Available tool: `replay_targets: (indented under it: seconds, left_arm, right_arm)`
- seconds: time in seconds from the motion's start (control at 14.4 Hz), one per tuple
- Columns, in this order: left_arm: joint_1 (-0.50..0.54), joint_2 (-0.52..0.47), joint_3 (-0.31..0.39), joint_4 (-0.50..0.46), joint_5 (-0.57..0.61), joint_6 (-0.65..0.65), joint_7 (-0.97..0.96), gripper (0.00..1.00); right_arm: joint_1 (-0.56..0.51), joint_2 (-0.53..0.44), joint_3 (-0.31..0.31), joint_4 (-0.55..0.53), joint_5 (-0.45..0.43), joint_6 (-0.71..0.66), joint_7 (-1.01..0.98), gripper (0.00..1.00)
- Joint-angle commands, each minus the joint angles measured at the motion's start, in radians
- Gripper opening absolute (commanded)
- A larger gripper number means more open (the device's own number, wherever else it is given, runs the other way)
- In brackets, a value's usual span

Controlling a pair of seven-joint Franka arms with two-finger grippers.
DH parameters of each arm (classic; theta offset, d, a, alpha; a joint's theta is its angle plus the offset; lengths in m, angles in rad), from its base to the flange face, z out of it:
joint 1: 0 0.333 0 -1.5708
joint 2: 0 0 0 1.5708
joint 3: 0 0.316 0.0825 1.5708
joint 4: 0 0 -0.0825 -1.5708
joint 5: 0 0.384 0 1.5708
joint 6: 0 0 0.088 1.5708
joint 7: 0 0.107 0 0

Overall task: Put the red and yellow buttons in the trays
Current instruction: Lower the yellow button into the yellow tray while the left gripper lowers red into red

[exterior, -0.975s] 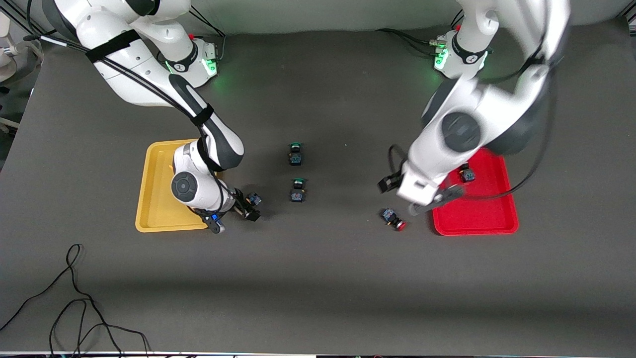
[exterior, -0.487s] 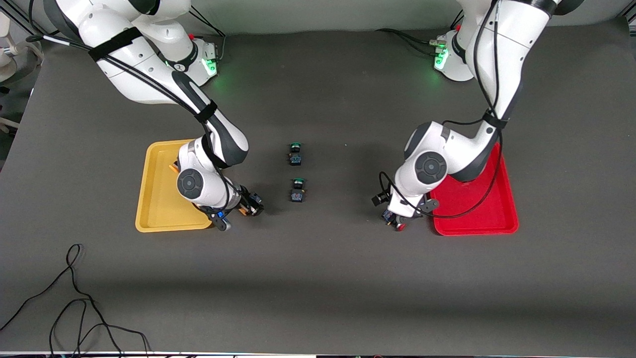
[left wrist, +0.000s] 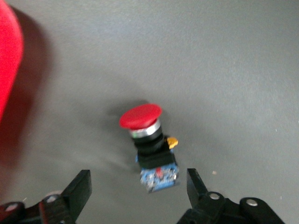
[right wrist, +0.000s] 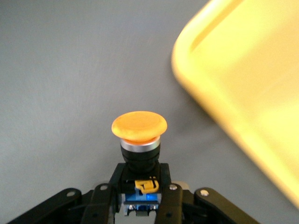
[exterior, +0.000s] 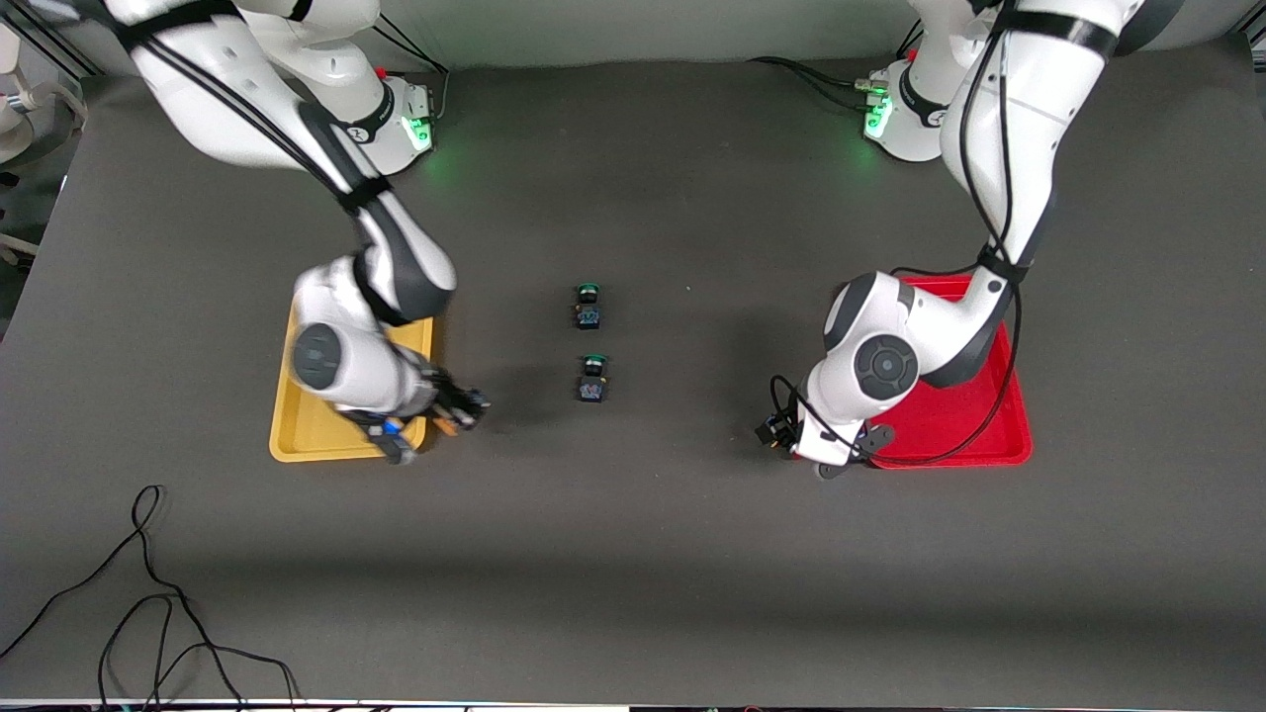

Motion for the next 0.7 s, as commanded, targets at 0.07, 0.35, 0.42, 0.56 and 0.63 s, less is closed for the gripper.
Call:
replay_targets:
  seconds: [0.07, 0.35, 0.42, 0.56, 0.63]
  left_arm:
    - [-0.008, 0.049, 0.007, 0.057, 0.022, -0.001, -0.017, 0.75]
    - [-0.016, 0.071, 0.007, 0.063, 0.019, 0.025, -0.026, 0.45]
    - [-0.016, 0.072, 0.007, 0.063, 0.019, 0.027, -0.026, 0.33]
    - [-0.017, 0.057, 0.005, 0.066, 0.021, 0.006, -0.029, 0.0]
    - [-0.014, 0.027, 0.005, 0.068, 0.021, -0.025, -0.026, 0.0]
  right_arm:
    - [-0.001, -0.136, -0.147, -0.293, 0.03, 0.191, -0.312, 0.0]
    - [-0.005, -0.069, -0.159, -0.37, 0.088, 0.341, -0.417, 0.02]
    - [-0.005, -0.073, -0.161, -0.37, 0.088, 0.334, -0.423, 0.05]
    - [-0.005, -0.084, -0.181, -0.369, 0.088, 0.312, -0.426, 0.81]
    - [-0.007, -0.087, -0.182, -0.363, 0.088, 0.309, -0.426, 1.0]
